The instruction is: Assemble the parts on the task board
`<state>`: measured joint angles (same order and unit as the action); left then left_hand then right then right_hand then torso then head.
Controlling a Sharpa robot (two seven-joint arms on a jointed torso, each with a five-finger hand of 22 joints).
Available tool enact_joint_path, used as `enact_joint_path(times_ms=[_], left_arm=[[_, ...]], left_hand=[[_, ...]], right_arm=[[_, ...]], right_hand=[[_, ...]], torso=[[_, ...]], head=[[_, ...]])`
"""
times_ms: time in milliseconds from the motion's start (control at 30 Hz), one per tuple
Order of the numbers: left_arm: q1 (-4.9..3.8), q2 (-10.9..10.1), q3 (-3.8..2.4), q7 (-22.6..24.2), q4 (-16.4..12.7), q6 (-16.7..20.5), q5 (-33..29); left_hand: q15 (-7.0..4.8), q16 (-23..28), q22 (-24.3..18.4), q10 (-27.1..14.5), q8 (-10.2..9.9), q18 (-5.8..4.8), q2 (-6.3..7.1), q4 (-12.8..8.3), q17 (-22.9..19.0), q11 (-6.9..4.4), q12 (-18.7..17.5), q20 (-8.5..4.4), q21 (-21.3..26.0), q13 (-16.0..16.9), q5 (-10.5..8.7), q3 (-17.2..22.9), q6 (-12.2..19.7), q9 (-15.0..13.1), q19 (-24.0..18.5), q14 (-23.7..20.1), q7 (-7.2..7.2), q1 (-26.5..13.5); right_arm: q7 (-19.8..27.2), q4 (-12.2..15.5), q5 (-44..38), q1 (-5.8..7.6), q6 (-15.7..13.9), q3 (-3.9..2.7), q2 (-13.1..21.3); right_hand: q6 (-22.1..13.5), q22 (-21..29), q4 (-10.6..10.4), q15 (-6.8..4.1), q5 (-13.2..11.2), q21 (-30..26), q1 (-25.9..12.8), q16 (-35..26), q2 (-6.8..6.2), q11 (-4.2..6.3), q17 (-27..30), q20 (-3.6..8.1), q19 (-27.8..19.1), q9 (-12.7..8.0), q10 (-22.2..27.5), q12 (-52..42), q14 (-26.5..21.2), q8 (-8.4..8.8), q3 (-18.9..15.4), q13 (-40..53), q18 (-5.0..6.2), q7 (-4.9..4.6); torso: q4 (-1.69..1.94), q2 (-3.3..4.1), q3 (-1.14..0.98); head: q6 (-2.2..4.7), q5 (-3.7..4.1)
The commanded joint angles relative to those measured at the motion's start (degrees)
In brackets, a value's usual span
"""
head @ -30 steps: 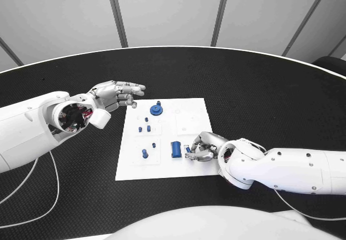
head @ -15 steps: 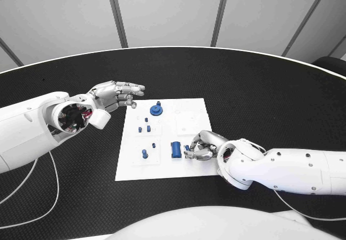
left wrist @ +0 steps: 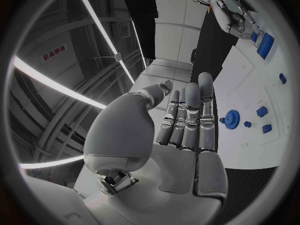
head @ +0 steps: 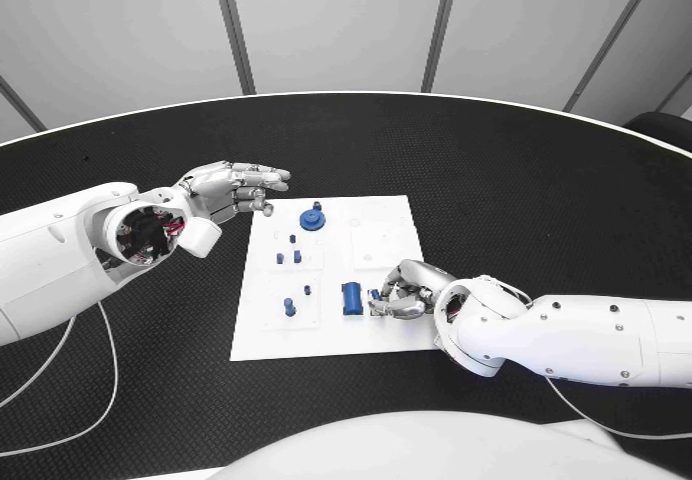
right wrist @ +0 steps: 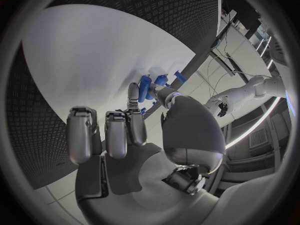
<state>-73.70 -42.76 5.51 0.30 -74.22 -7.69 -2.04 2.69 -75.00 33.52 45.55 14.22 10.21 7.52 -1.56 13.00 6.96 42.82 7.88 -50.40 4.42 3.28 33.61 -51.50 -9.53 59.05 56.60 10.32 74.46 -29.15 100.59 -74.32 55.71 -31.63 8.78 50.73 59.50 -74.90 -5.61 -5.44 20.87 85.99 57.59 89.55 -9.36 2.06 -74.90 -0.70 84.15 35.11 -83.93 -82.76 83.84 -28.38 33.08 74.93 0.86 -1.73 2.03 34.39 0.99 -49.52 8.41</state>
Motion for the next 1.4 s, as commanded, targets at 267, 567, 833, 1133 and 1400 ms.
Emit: enact_joint_path(times_ms=[267, 567, 833, 1133, 1400], left_arm=[[0.0, 0.07, 0.0, -0.07, 0.04, -0.08, 0.0], [0.0, 0.14, 0.0, -0.09, 0.11, -0.07, 0.0], [0.0, 0.22, 0.0, -0.16, 0.2, -0.04, 0.0], [0.0, 0.28, 0.0, -0.19, 0.27, -0.13, 0.01], [0.0, 0.25, 0.0, -0.19, 0.3, -0.12, 0.01]], left_hand=[[0.2, 0.07, -0.1, -0.35, -0.31, 0.41, 0.09, 0.2, 0.07, 0.15, 0.13, 0.01, 0.35, 0.06, -0.1, -0.01, 0.21, -0.07, 0.35, -0.33, 0.27, -0.29], [0.21, 0.07, -0.13, -0.37, -0.32, 0.4, 0.11, 0.28, 0.07, 0.16, 0.14, 0.01, 0.38, 0.06, -0.1, -0.03, 0.21, -0.08, 0.37, -0.34, 0.27, -0.34], [0.21, 0.07, -0.13, -0.37, -0.32, 0.4, 0.11, 0.29, 0.07, 0.16, 0.14, 0.01, 0.39, 0.06, -0.1, -0.04, 0.21, -0.09, 0.37, -0.34, 0.27, -0.35], [0.21, 0.07, -0.13, -0.37, -0.32, 0.4, 0.11, 0.29, 0.07, 0.16, 0.14, 0.01, 0.39, 0.06, -0.1, -0.04, 0.21, -0.09, 0.37, -0.34, 0.27, -0.35], [0.21, 0.07, -0.13, -0.37, -0.32, 0.4, 0.11, 0.29, 0.07, 0.16, 0.14, 0.01, 0.39, 0.06, -0.1, -0.04, 0.21, -0.09, 0.37, -0.34, 0.27, -0.35]], right_arm=[[-0.35, -0.64, 0.0, 0.01, 0.38, -0.11, -0.39], [-0.26, -0.81, 0.0, 0.01, 0.61, -0.16, -0.62], [-0.07, -0.83, 0.0, 0.01, 0.83, -0.16, -0.72], [-0.2, -1.05, 0.0, 0.01, 0.5, -0.17, -0.83], [-0.15, -1.17, 0.0, 0.01, 0.51, -0.17, -0.87]], right_hand=[[0.27, -14.11, -0.67, -0.38, 0.07, 0.11, -0.82, 0.28, 0.31, 0.24, -14.84, 0.49, 5.25, 0.18, -3.43, -0.11, 6.1, -0.44, -0.18, 11.48, -0.12, -0.08], [0.24, -14.13, -1.08, -0.37, -0.39, 0.21, -1.47, 0.3, 0.11, 0.24, -14.87, 0.51, 5.27, 0.25, -3.45, -0.15, 6.11, -0.56, -0.51, 11.51, -0.14, -0.08], [0.2, -14.1, -1.44, -0.36, -0.8, 0.06, -2.11, 0.29, -0.28, 0.23, -14.86, 0.51, 5.24, 0.3, -3.44, -0.11, 6.1, -0.65, -0.92, 11.5, -0.11, -0.1], [0.13, -14.02, -3.24, -0.26, -5.06, -0.22, -4.35, 0.2, -0.91, 0.12, -14.72, 0.45, 5.18, 0.32, -3.34, 0.2, 6.07, -0.83, -2.4, 11.39, -0.06, -0.2], [0.02, -13.92, -4.48, -0.18, -8.27, -0.6, -5.64, 0.06, -1.54, 0.0, -14.52, 0.37, 5.12, 0.27, -3.24, 0.46, 6.03, -0.87, -3.63, 11.29, 0.01, -0.32]], torso=[[0.02, -0.03, -0.03], [-0.03, -0.01, -0.04], [-0.01, -0.04, -0.05], [-0.01, -0.03, -0.02], [0.02, -0.05, -0.02]], head=[[-0.06, 0.0], [-0.08, 0.0], [-0.17, 0.03], [-0.17, 0.04], [-0.19, 0.03]])
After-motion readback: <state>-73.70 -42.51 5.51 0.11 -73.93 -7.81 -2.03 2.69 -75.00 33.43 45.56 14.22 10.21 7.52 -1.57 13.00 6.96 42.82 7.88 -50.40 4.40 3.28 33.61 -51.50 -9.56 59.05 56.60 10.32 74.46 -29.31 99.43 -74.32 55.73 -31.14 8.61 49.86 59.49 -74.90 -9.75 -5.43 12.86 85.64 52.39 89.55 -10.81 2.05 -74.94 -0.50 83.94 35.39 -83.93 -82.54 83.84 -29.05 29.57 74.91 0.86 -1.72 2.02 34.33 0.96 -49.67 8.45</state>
